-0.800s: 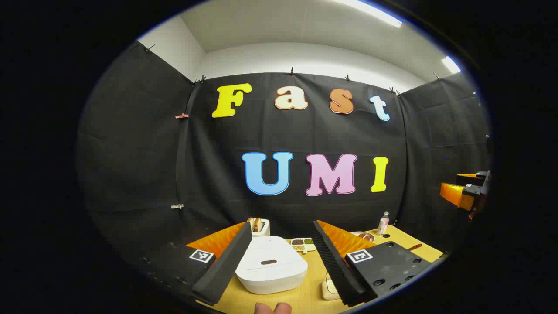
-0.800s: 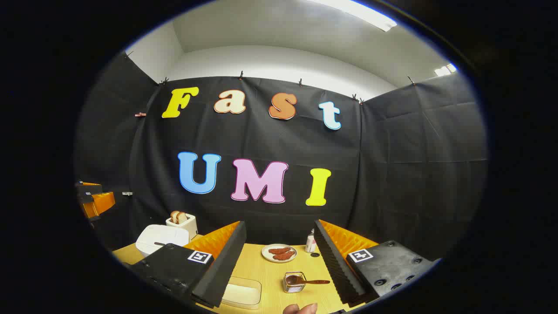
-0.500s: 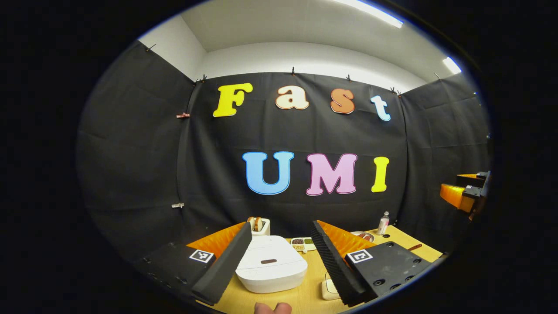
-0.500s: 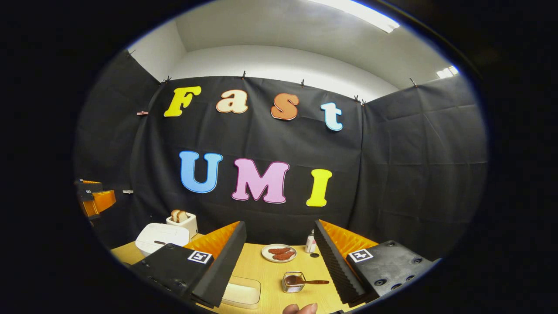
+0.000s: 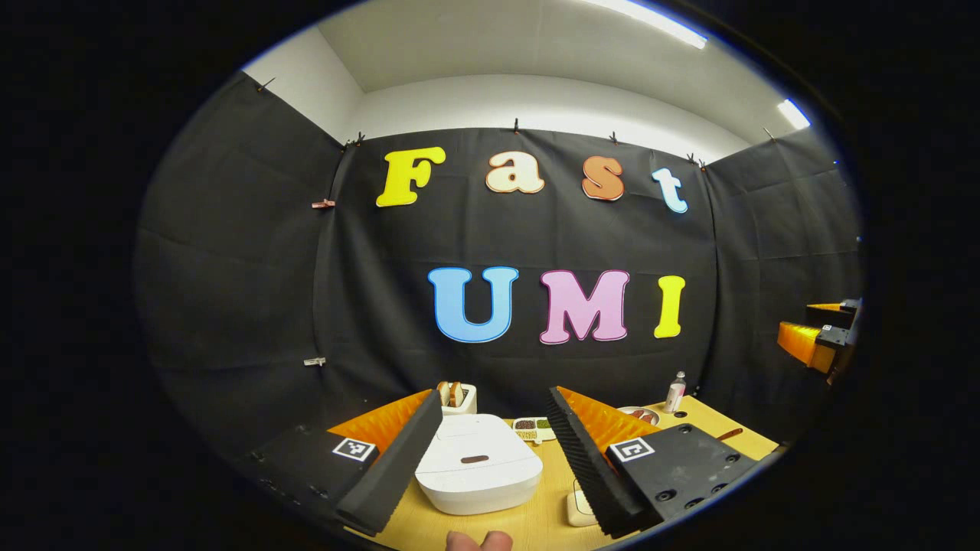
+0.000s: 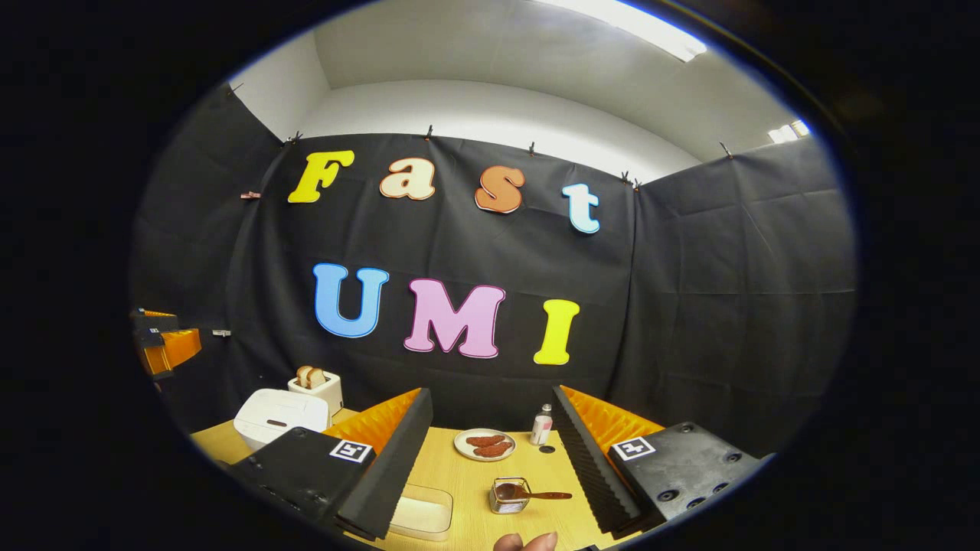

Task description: Close the left gripper, press the button to open the rice cooker; take a wooden spoon from the chopstick holder with the right hand, scoop a spoonful of rice and pour it into the rice cooker, then put the wooden spoon back into the chopstick holder.

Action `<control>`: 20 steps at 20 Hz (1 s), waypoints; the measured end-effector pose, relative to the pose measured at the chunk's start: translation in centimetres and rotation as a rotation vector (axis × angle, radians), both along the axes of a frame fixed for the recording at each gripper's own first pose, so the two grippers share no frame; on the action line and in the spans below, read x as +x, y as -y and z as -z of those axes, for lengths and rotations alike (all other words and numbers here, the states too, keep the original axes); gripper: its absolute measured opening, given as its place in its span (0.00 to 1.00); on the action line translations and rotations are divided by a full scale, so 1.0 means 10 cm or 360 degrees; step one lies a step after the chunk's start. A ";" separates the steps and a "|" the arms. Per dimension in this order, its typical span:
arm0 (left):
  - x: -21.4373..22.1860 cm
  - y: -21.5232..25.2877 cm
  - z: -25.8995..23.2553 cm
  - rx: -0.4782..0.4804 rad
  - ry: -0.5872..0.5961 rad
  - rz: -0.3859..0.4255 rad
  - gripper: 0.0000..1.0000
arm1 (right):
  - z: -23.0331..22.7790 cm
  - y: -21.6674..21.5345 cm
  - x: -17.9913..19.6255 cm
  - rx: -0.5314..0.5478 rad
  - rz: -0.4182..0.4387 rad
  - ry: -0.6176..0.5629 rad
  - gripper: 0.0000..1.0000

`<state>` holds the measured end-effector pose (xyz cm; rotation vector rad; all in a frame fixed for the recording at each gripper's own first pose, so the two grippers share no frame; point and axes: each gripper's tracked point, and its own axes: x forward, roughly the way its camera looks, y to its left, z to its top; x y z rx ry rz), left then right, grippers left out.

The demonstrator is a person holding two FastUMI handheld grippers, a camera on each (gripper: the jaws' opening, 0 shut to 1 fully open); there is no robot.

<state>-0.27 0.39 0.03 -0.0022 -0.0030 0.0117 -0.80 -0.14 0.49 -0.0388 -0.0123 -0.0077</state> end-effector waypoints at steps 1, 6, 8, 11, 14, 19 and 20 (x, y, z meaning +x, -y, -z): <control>-0.01 0.00 0.00 -0.0001 0.0000 0.0003 0.95 | -0.01 0.00 -0.01 -0.0003 0.0003 0.0005 0.98; 0.00 -0.02 0.02 -0.0020 -0.0001 0.0013 0.95 | 0.00 0.01 -0.05 0.0000 0.0021 0.0005 0.97; 0.01 -0.03 0.02 -0.0013 0.0000 0.0024 0.95 | 0.01 0.00 -0.05 0.0000 0.0022 0.0003 0.97; 0.05 -0.06 0.00 -0.0006 0.0011 0.0041 0.95 | 0.01 0.04 -0.05 -0.0013 0.0041 0.0008 0.97; 0.08 -0.02 0.02 -0.0044 0.0007 0.0106 0.92 | 0.02 0.02 -0.04 -0.0008 0.0050 0.0000 0.97; 0.20 0.01 0.08 -0.0126 -0.0011 0.0198 0.48 | -0.01 0.04 0.02 -0.0130 0.0052 0.0031 0.97; 0.23 0.00 0.11 -0.0137 -0.0020 0.0214 0.40 | 0.00 0.04 0.02 -0.0135 0.0053 0.0025 0.97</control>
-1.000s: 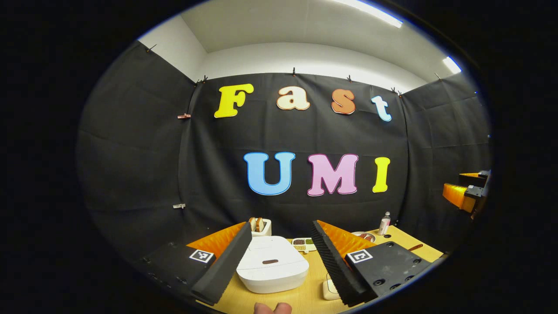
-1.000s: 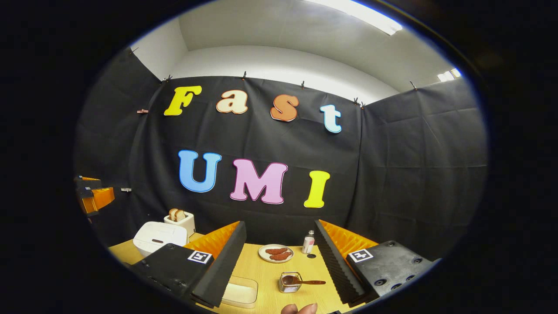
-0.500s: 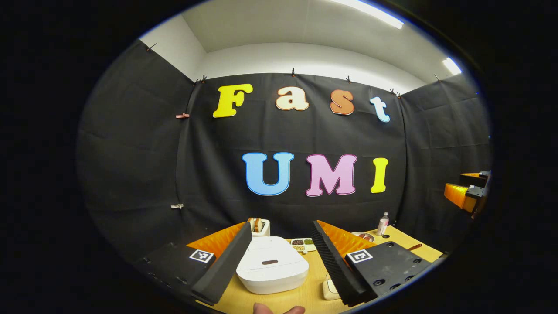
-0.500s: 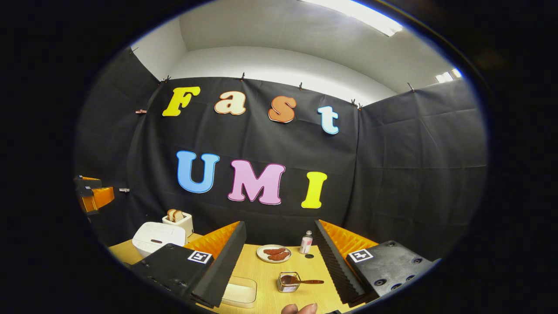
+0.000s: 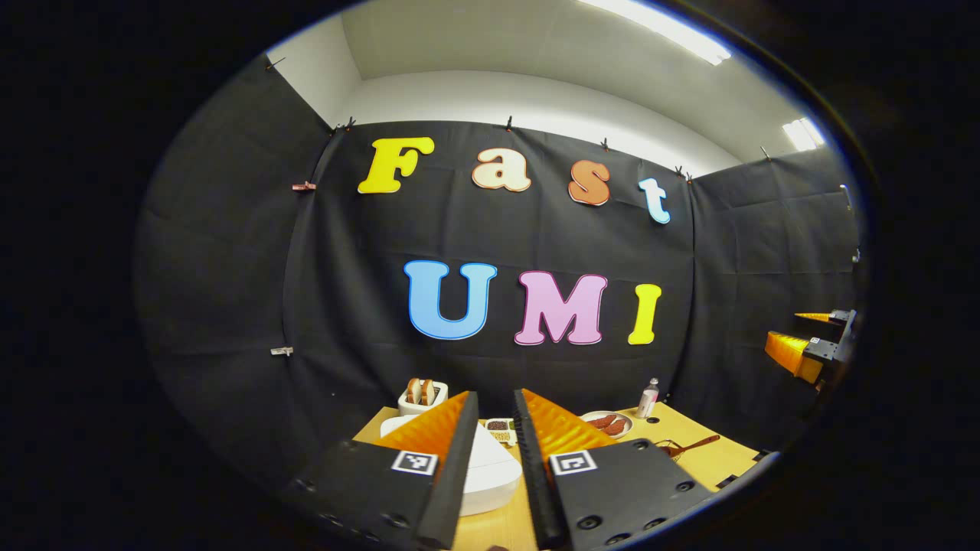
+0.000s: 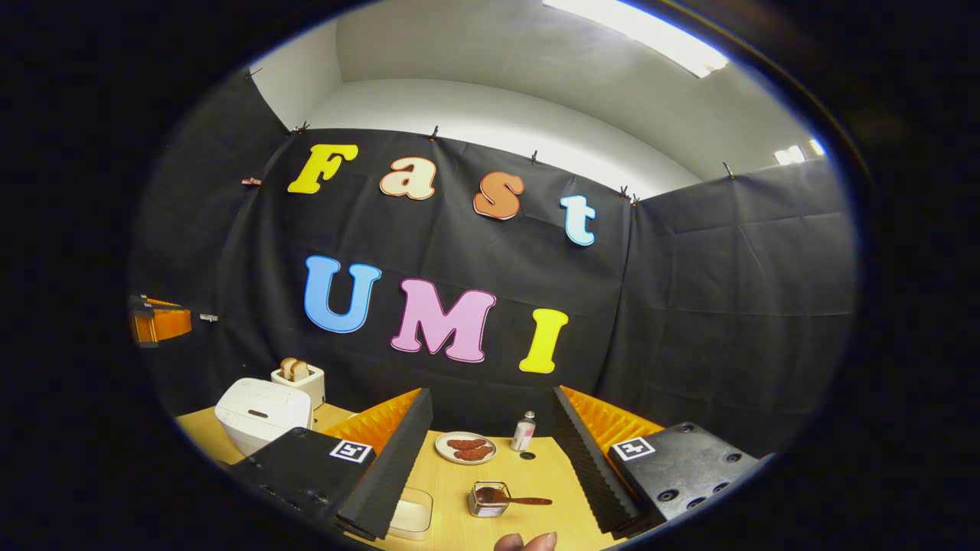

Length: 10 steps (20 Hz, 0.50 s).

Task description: Close the left gripper, press the button to open the rice cooker; take a wooden spoon from the chopstick holder with the right hand, scoop a spoonful of rice and pour it into the rice cooker, then put the wooden spoon back into the chopstick holder.

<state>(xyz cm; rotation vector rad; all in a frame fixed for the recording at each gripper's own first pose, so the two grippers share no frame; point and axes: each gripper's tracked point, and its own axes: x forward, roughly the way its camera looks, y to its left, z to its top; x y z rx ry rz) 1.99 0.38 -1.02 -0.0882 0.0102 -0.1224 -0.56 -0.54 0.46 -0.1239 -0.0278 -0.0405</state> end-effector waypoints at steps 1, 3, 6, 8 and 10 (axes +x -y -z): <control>0.03 0.02 0.04 -0.0005 -0.0010 0.0022 0.27 | 0.00 0.00 0.01 0.0005 0.0002 0.0001 0.97; 0.11 0.00 0.12 -0.0016 -0.0032 0.0047 0.08 | 0.01 0.03 0.03 0.0007 0.0012 0.0002 0.97; 0.27 0.00 0.28 -0.0033 -0.0120 0.0151 0.06 | 0.08 0.04 0.03 -0.0023 0.0015 -0.0018 0.97; 0.37 -0.04 0.46 0.0019 -0.0197 0.0187 0.06 | 0.13 0.06 0.06 -0.0029 0.0020 -0.0034 0.97; 0.52 0.01 0.64 0.0077 -0.0267 0.0277 0.03 | 0.20 0.06 0.07 0.0008 0.0023 -0.0066 0.97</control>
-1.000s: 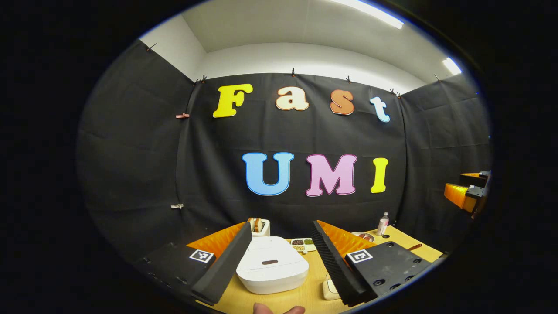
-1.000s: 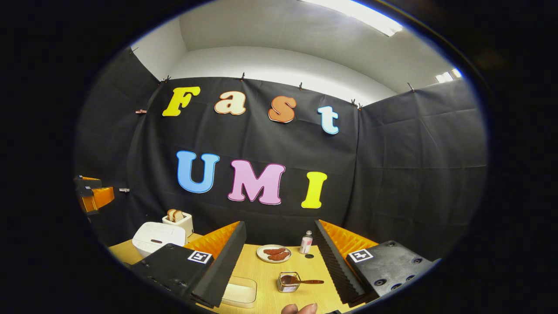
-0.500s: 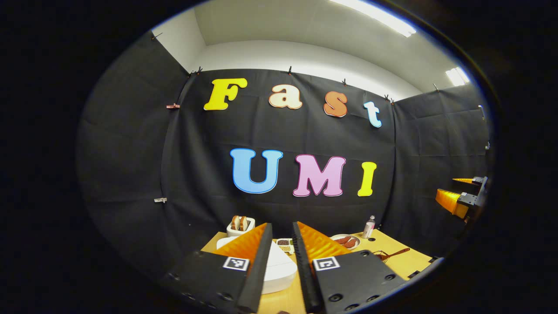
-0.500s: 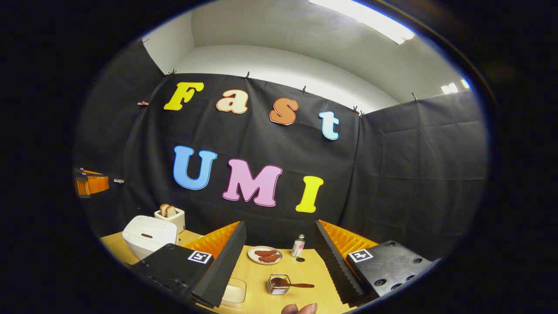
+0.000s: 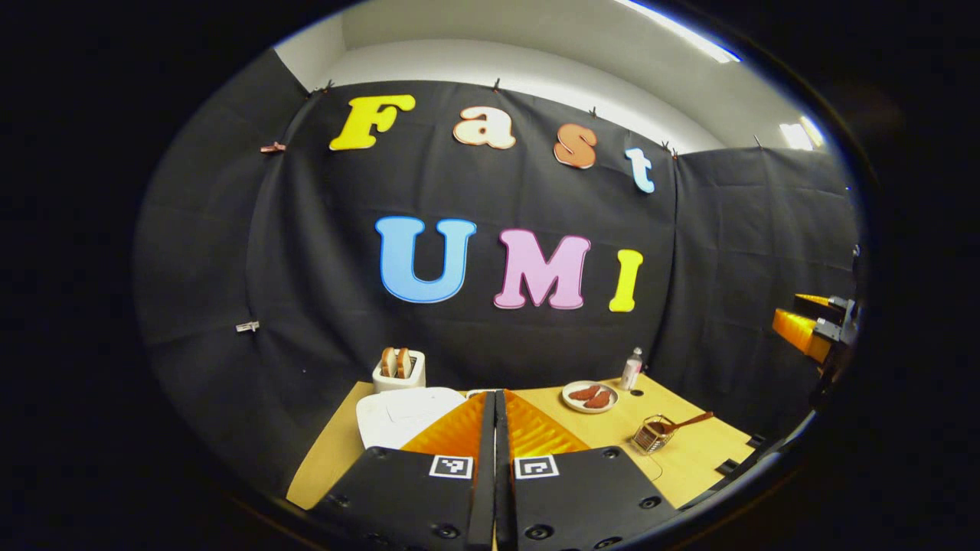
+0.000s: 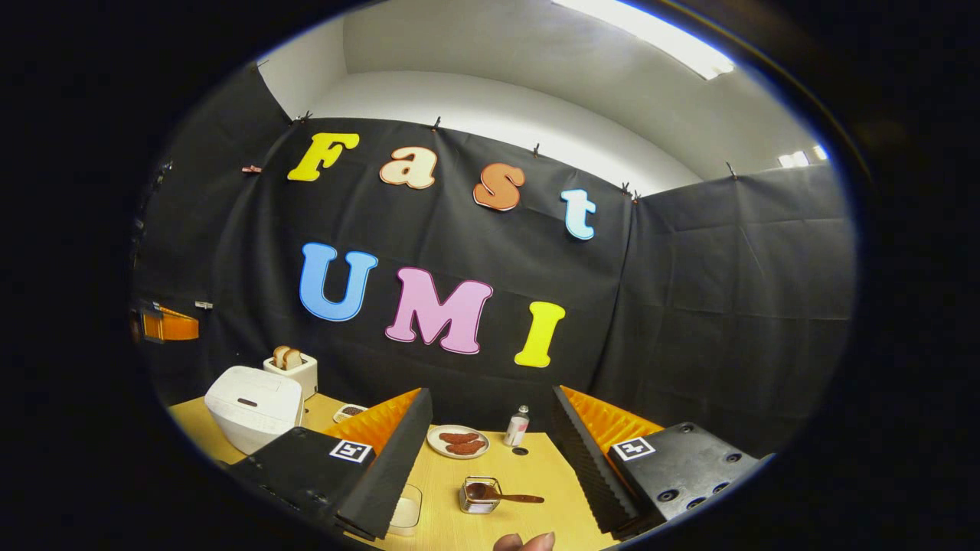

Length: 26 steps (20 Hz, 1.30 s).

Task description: Close the left gripper, press the button to open the rice cooker; take a wooden spoon from the chopstick holder with the right hand, scoop a spoonful of rice and pour it into the rice cooker, then put the wooden spoon back into the chopstick holder.

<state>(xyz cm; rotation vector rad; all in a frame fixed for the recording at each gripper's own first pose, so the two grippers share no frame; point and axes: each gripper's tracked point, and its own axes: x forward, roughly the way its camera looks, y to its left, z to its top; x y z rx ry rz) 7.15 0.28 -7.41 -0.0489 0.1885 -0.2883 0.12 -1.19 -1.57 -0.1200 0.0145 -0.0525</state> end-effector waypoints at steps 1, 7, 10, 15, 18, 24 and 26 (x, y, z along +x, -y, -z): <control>0.07 0.01 0.09 0.0027 -0.0033 0.0043 0.06 | 0.03 0.01 0.01 0.0018 0.0004 -0.0018 0.98; 0.65 -0.20 0.72 -0.0023 -0.0279 0.0137 0.06 | 0.03 0.19 -0.07 0.0006 0.0075 -0.0006 0.98; 0.92 -0.42 1.00 -0.0036 -0.0381 0.0122 0.06 | 0.03 0.27 -0.09 -0.0009 0.0117 -0.0010 0.98; 1.15 -0.49 1.38 -0.0069 -0.0509 0.0187 0.06 | 0.02 0.34 -0.14 -0.0028 0.0164 -0.0004 0.98; 1.19 -0.48 1.66 -0.0055 -0.0611 0.0191 0.06 | -0.06 0.31 -0.15 -0.0004 0.0177 0.0019 0.97; 1.16 -0.46 1.91 0.0050 -0.0688 0.0187 0.06 | -0.01 0.26 -0.18 -0.0040 0.0173 -0.0003 0.97; 1.13 -0.47 1.95 0.0049 -0.0725 0.0183 0.06 | 0.03 0.26 -0.17 -0.0030 0.0172 -0.0018 0.97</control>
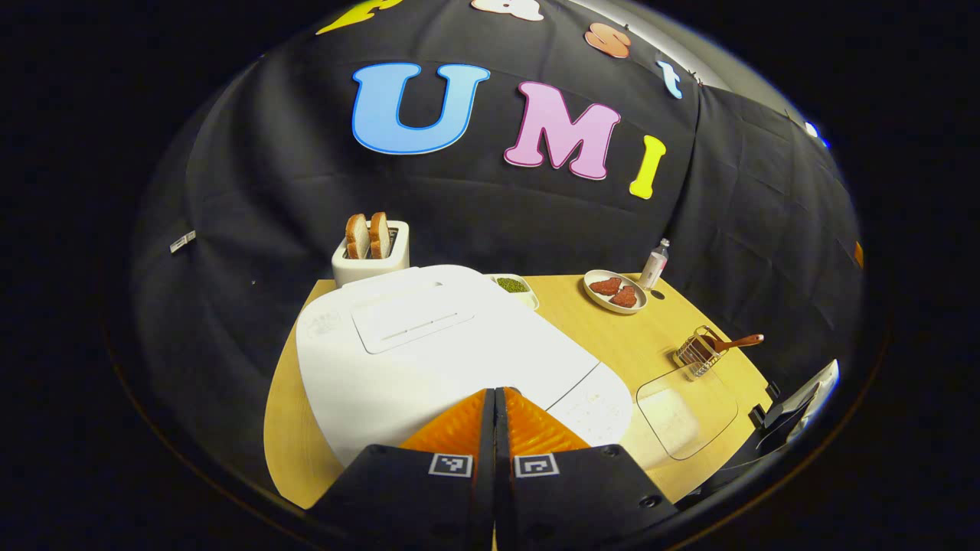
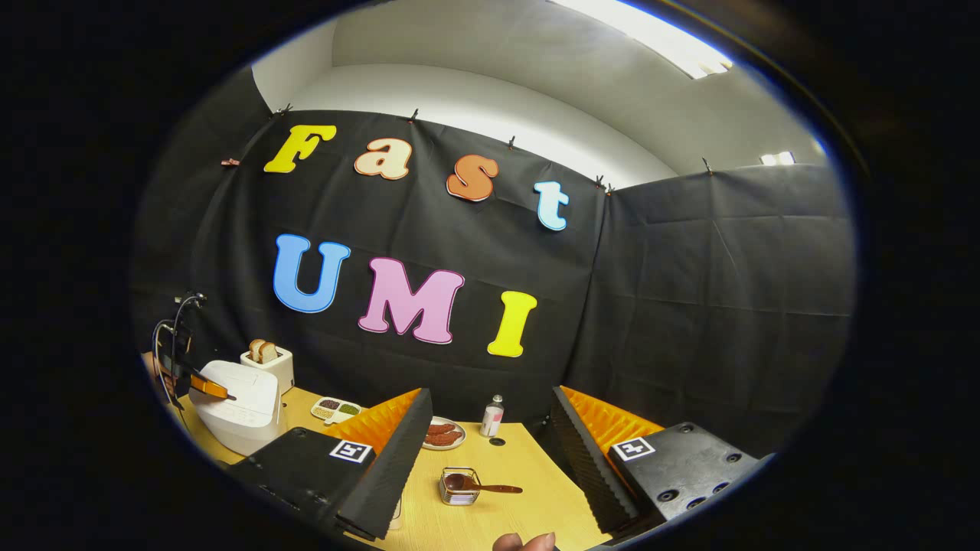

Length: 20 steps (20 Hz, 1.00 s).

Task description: Close the left gripper, press the button to open the rice cooker; take a wooden spoon from the chopstick holder with the right hand, scoop a spoonful of rice and pour it into the rice cooker, then put the wooden spoon back into the chopstick holder.

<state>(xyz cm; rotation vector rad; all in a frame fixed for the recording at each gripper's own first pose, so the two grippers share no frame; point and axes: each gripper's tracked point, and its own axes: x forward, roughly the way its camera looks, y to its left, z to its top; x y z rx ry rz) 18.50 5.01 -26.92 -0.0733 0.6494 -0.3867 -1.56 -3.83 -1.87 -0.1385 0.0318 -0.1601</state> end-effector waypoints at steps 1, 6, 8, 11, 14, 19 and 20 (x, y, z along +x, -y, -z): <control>-0.02 0.00 0.02 -0.0002 -0.0020 0.0002 0.06 | 0.01 0.01 0.01 -0.0002 0.0002 -0.0005 0.97; -0.04 -0.01 0.06 -0.0096 -0.0144 -0.0008 0.07 | -0.03 0.13 0.04 -0.0090 0.0023 0.0004 0.98; -0.02 -0.01 0.00 -0.0088 -0.0121 -0.0018 0.07 | -0.06 0.18 0.04 -0.0071 0.0042 0.0017 0.98; 0.04 -0.01 -0.21 -0.0020 0.0037 -0.0026 0.07 | -0.04 0.21 0.00 -0.0040 0.0055 0.0010 0.97; 0.12 -0.04 -0.44 -0.0008 0.0128 -0.0044 0.06 | -0.02 0.18 -0.04 -0.0069 0.0042 -0.0007 0.97; 0.19 -0.07 -0.63 -0.0022 0.0205 -0.0078 0.07 | -0.07 0.11 -0.09 -0.0085 0.0014 0.0001 0.97; 0.21 -0.08 -0.68 -0.0017 0.0239 -0.0093 0.06 | -0.08 0.11 -0.11 -0.0089 0.0011 0.0002 0.97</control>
